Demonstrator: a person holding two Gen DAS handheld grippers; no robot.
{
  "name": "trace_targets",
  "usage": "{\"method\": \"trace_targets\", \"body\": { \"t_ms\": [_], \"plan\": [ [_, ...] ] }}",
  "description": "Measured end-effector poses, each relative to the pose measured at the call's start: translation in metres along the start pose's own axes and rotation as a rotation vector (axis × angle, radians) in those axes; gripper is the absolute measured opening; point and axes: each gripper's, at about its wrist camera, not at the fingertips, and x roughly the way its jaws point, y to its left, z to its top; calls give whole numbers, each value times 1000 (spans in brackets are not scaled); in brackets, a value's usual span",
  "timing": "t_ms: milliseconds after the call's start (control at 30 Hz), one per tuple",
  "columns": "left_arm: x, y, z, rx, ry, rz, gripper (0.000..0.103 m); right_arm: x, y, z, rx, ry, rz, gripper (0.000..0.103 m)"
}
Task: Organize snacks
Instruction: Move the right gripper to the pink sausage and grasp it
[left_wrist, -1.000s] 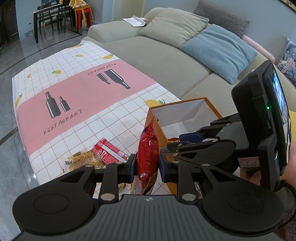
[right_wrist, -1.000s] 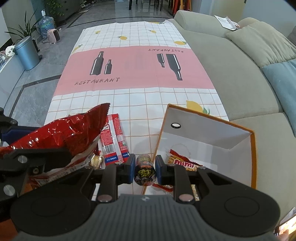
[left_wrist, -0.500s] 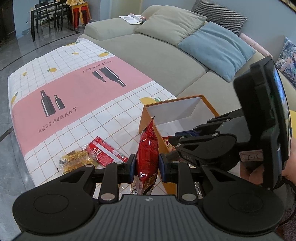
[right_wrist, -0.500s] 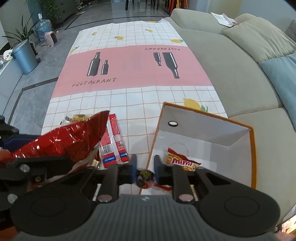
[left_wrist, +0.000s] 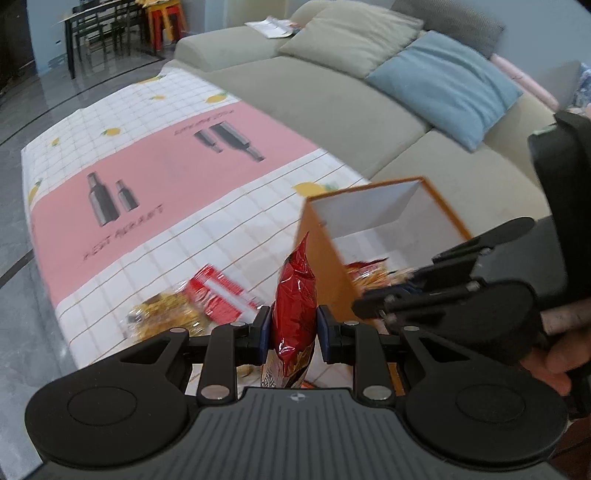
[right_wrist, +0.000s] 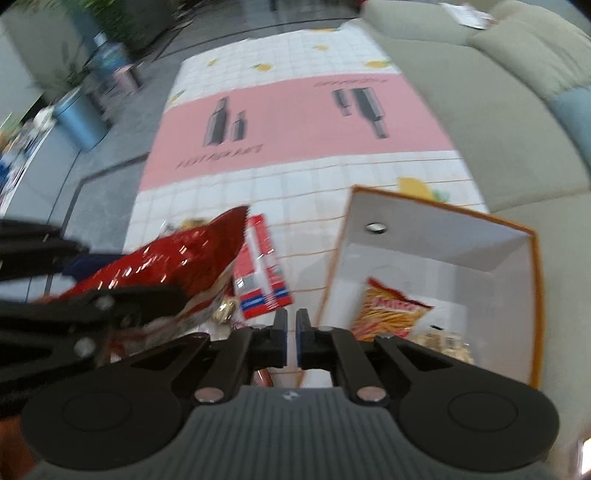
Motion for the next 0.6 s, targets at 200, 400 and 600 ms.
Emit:
{"method": "trace_targets", "body": {
  "t_ms": [200, 400, 600],
  "plan": [
    [14, 33, -22, -58, 61, 38, 28, 47, 43, -18, -190, 98, 76, 8],
    [27, 64, -45, -144, 111, 30, 28, 103, 74, -28, -209, 246, 14, 20],
    [37, 80, -55, -192, 133, 15, 28, 139, 75, -28, -150, 320, -32, 20]
  ]
}}
